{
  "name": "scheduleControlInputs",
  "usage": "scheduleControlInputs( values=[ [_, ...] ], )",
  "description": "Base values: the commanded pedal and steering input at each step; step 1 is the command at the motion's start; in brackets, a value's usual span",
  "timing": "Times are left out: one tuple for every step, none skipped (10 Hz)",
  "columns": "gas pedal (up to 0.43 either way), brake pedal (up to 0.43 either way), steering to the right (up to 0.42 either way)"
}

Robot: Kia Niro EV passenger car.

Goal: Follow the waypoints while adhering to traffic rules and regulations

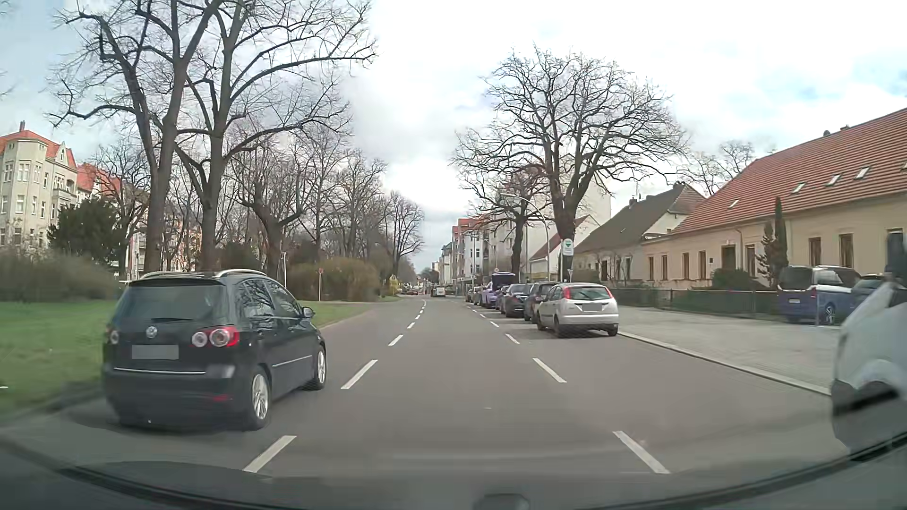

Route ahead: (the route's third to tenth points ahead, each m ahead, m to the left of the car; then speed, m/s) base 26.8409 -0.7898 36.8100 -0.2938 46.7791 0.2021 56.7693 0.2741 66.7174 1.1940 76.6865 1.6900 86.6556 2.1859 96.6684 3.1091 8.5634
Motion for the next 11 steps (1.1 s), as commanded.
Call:
scheduleControlInputs(
  values=[
    [0.020,0.000,-0.006],
    [0.020,0.000,-0.006],
    [0.020,0.000,-0.006],
    [0.020,0.000,-0.005],
    [0.020,0.000,-0.005],
    [0.020,0.000,-0.005],
    [0.020,0.000,-0.005],
    [0.020,0.000,-0.005],
    [0.020,0.000,-0.005],
    [0.020,0.000,-0.005],
    [0.020,0.000,-0.005]
  ],
)
